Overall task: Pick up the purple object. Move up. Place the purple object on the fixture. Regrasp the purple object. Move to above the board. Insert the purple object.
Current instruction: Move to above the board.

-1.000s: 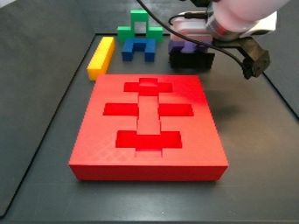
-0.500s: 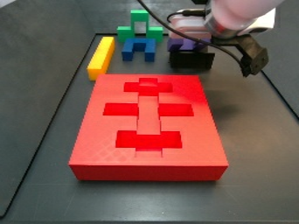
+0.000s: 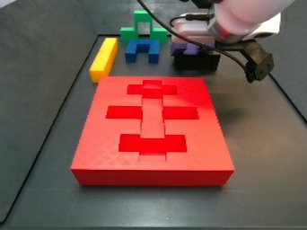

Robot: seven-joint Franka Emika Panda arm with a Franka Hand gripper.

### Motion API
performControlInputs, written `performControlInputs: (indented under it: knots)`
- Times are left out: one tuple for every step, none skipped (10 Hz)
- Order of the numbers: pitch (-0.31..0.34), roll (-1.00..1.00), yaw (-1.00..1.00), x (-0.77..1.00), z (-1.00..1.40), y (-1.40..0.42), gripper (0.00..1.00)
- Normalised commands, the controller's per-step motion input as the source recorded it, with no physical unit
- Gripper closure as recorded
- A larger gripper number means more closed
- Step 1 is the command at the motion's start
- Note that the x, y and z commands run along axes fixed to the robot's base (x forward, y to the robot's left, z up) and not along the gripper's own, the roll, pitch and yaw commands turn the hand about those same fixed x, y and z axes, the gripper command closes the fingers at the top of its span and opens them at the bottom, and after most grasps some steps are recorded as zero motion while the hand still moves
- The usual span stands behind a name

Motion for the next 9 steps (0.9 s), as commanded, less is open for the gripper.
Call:
performControlInputs:
  knots:
    - [0.000,0.00,0.00,0.00,1.40,0.00,1.00]
    - [-0.026,-0.02,0.01,0.01,1.40,-0.03,1.00]
    - [-0.030,-0.06,0.00,-0.01,1.40,-0.03,1.00]
    - [-0.025,-0.04,0.00,-0.01,1.40,-0.03,1.00]
    - [0.012,-0.01,-0.02,0.01,1.40,-0.04,1.00]
    - [0.027,0.00,-0.02,0.01,1.40,-0.05,1.00]
    - [0.045,-0.01,-0.02,0.03,1.40,-0.03,1.00]
    - [0.061,0.00,-0.01,0.02,0.74,-0.02,1.00]
    - [0.083,0.01,0.00,0.04,0.24,-0.02,1.00]
